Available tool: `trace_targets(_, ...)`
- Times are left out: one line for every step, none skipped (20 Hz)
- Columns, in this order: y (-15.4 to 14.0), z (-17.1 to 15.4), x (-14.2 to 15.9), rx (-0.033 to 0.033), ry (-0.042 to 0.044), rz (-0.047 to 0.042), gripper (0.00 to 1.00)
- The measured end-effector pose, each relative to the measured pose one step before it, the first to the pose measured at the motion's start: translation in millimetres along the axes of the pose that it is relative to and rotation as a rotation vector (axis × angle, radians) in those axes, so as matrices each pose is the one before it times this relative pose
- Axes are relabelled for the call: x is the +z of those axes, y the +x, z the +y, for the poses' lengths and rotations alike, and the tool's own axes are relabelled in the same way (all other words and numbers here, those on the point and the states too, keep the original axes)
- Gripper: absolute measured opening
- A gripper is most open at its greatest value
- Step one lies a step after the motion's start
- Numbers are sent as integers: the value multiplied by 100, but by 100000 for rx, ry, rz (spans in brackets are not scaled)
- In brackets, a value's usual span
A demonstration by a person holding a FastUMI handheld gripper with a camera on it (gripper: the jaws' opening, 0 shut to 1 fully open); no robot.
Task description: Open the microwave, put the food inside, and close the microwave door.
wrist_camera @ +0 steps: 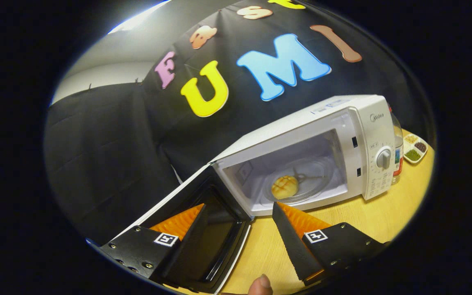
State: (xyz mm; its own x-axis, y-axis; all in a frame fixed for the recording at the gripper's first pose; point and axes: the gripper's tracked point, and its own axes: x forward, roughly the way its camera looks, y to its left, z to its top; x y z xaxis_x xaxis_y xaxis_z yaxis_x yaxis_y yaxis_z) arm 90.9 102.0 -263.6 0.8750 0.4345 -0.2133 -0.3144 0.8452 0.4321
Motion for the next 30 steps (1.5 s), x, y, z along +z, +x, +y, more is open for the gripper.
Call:
trace_targets(-1133, 887, 349, 2142, -4171, -1631, 96)
trace_targets(-1038, 808, 382, 1550, -3692, -1790, 96)
trace_targets(-959, 877, 384, 1898, -3448, -1718, 96)
trace_targets(-865, 1065, 260, 1727, -3522, -1311, 96)
trace_targets(-833, 1088, 150, 1933, -4060, -754, 96)
trace_targets(-791, 1290, 165, 2821, -4214, -589, 96)
trace_targets(-675, 1577, 125, 3924, -4594, -721, 96)
trace_targets(-661, 1525, 119, 2952, -4932, -1065, 96)
trace_targets(-647, 1398, 143, 3002, -5282, -1164, 96)
trace_targets(-561, 1589, 200, 2638, -5438, -1173, 96)
trace_targets(-307, 1458, 146, 2840, -4540, -886, 96)
trace_targets(-35, 1427, -184, 3112, -3127, 113, 96)
trace_targets(-88, 1489, -49, 3707, -488, 42, 96)
trace_targets(-24, 1469, -200, 4174, 1641, -83, 96)
trace_targets(108, 1269, -113, 3210, 2798, -91, 96)
trace_targets(84, 1011, -20, 2211, 2808, 325, 96)
trace_targets(67, 933, -249, 1930, 1822, 1049, 96)
trace_targets(290, 710, -137, 1791, 664, 906, 96)
trace_targets(320, 566, -199, 1239, 58, 722, 96)
trace_targets(323, 243, 2, 42, -603, -684, 96)
trace_targets(273, 340, 170, 803, -757, -605, 96)
trace_targets(531, 759, -101, 2186, 5, -104, 96)
trace_targets(372, 722, -401, 2675, 1152, 988, 96)
trace_targets(219, 835, -74, 2412, 1172, 128, 96)
trace_targets(184, 595, -199, 1443, 418, 500, 96)
trace_targets(-21, 831, -444, 1203, 627, 1412, 95)
trace_targets(179, 631, -521, 2021, 1121, 1855, 95)
trace_targets(466, 796, -635, 1444, 1075, 1673, 93)
trace_targets(410, 370, -521, 506, -16, 639, 92)
trace_targets(653, -357, -128, -65, -860, 139, 92)
